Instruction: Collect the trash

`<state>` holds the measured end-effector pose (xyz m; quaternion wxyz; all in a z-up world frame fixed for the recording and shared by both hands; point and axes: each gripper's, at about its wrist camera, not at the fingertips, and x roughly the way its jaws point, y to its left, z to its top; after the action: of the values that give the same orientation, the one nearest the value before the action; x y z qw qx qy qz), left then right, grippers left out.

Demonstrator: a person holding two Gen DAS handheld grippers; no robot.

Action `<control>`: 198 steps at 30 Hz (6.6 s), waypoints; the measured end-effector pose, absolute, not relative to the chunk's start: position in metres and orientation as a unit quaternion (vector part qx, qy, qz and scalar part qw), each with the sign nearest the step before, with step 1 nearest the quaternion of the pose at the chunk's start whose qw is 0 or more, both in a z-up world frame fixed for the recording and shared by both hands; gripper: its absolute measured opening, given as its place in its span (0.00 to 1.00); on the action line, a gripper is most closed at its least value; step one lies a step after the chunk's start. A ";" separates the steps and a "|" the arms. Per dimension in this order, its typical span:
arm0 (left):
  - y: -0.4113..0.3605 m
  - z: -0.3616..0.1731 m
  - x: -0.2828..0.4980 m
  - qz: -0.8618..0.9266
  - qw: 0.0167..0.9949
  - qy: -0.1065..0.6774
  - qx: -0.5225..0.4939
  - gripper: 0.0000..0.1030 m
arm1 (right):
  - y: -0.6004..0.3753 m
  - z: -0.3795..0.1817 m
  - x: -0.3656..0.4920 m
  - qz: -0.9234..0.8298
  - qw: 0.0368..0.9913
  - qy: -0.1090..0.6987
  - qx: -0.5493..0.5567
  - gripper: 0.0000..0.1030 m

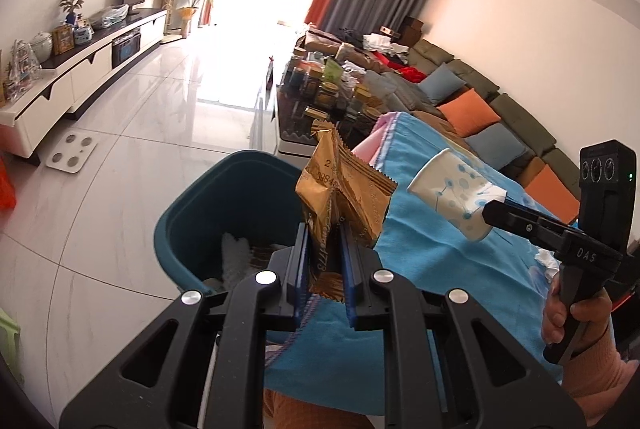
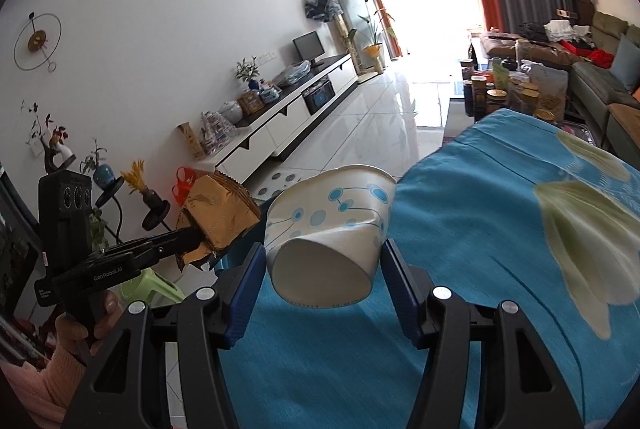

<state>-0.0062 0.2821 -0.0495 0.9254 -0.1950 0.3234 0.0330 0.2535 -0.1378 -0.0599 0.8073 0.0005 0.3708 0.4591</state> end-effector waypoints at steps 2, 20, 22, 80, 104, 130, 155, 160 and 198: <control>0.284 -0.051 -0.007 0.037 0.924 0.325 -0.197 0.15 | -0.131 -0.061 0.254 0.463 0.805 0.372 -0.006 0.55; 0.293 -0.074 0.006 0.067 0.910 0.346 -0.219 0.15 | -0.079 -0.070 0.258 0.474 0.790 0.384 -0.060 0.55; 0.292 -0.075 0.009 0.068 0.908 0.349 -0.220 0.15 | -0.076 -0.071 0.259 0.474 0.789 0.385 -0.064 0.55; 0.295 -0.134 0.067 0.092 0.890 0.391 -0.215 0.35 | -0.016 -0.102 0.276 0.458 0.766 0.442 -0.094 0.56; 0.216 -0.052 0.014 0.016 0.944 0.306 -0.121 0.51 | -0.148 -0.066 0.240 0.436 0.812 0.386 -0.026 0.57; -0.051 -0.068 0.102 -0.288 0.883 0.370 -0.015 0.52 | -0.440 -0.082 0.189 0.126 0.923 0.352 0.088 0.57; -0.160 -0.091 0.166 -0.316 0.845 0.429 0.044 0.42 | -0.470 -0.100 0.185 0.132 0.912 0.370 0.115 0.28; -0.162 -0.097 0.169 -0.319 0.841 0.434 0.042 0.29 | -0.468 -0.098 0.188 0.144 0.913 0.366 0.113 0.28; 0.036 -0.043 0.074 -0.228 0.902 0.362 -0.056 0.09 | -0.376 -0.059 0.194 0.299 0.887 0.332 0.120 0.10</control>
<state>0.0743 0.0359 -0.0426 0.9022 -0.0556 0.3615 -0.2284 0.1940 -0.3759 -0.0591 0.8866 0.1203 0.3320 0.2986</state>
